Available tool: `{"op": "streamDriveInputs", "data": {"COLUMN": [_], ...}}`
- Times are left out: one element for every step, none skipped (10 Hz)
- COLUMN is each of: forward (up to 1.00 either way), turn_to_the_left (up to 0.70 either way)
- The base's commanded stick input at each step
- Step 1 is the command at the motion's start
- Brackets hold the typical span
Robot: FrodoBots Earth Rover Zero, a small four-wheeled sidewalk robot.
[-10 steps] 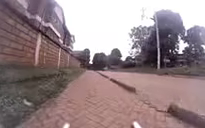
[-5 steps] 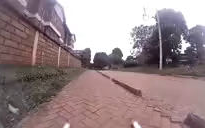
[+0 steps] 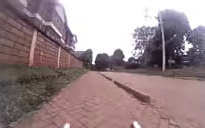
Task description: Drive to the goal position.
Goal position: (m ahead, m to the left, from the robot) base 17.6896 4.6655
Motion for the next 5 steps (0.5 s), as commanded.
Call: {"op": "streamDriveInputs", "data": {"forward": [0.7,0.7,0.7,0.7,0.7], "turn_to_the_left": [0.1,0.0,0.0,0.0,0.0]}}
